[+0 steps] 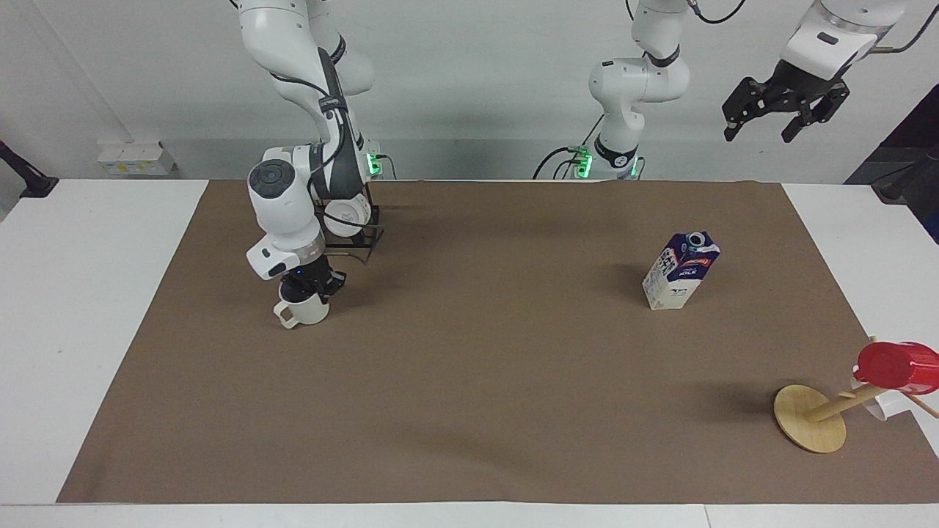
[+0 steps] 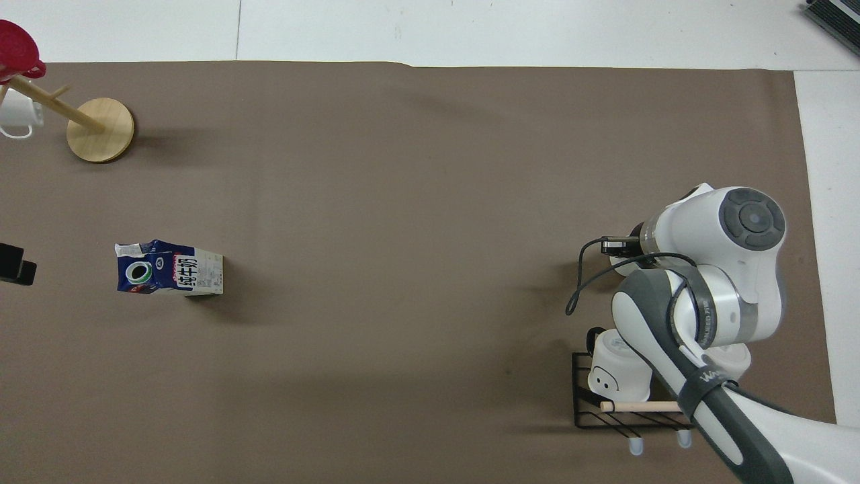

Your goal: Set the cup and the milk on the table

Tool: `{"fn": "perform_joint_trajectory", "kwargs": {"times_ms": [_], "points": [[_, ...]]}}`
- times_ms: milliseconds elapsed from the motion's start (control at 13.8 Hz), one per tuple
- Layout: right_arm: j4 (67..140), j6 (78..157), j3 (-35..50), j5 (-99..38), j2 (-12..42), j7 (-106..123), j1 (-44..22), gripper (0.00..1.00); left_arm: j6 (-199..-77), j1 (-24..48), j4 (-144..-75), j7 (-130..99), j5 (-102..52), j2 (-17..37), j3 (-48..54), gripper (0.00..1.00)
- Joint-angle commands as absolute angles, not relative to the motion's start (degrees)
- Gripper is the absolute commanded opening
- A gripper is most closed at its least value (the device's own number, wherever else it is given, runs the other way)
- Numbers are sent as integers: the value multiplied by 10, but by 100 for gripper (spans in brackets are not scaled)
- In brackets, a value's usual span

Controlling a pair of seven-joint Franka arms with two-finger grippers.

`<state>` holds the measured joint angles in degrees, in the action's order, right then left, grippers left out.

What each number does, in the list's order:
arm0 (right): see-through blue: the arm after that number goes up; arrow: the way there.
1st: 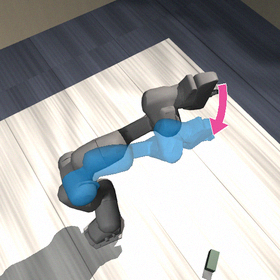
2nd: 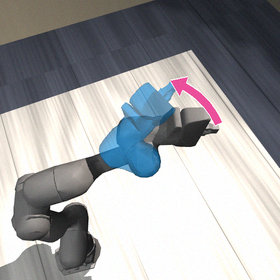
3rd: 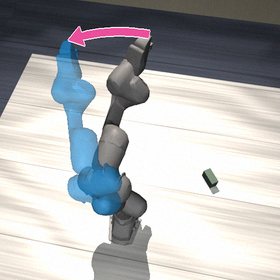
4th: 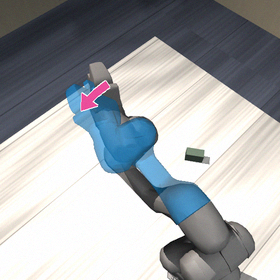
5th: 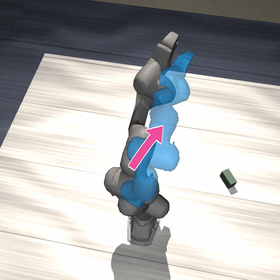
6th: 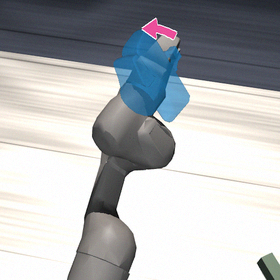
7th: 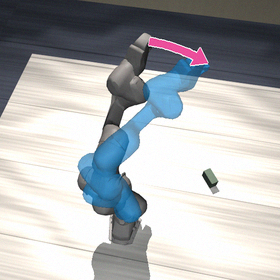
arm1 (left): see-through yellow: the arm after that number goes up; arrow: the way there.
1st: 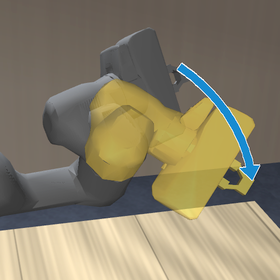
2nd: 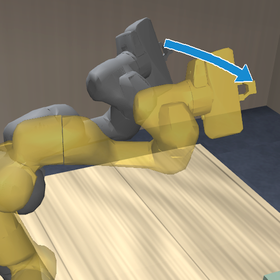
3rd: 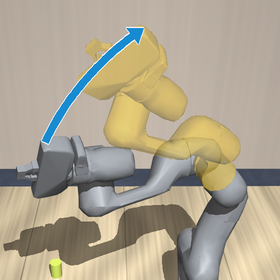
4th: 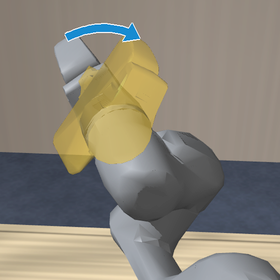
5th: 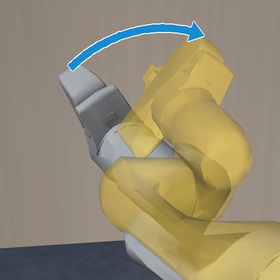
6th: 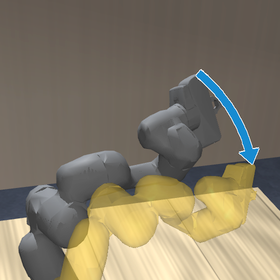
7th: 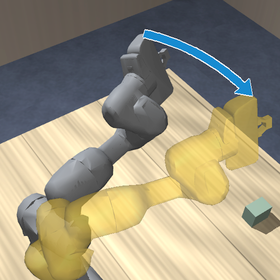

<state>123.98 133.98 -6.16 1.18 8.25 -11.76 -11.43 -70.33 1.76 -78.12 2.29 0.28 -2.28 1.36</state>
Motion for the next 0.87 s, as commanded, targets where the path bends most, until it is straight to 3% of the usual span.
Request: {"fn": "perform_joint_trajectory", "kwargs": {"times_ms": [0,435,797], "points": [[1235,1351,-58,8,91,-129,-107,0,-697,6,-782,22,-4,-29,19,100],[1159,1331,-58,9,86,-311,-123,0,-698,6,-782,22,-4,-29,19,100],[1044,1165,-57,11,71,-323,-139,0,-697,6,-782,22,-4,-29,19,100]]}}
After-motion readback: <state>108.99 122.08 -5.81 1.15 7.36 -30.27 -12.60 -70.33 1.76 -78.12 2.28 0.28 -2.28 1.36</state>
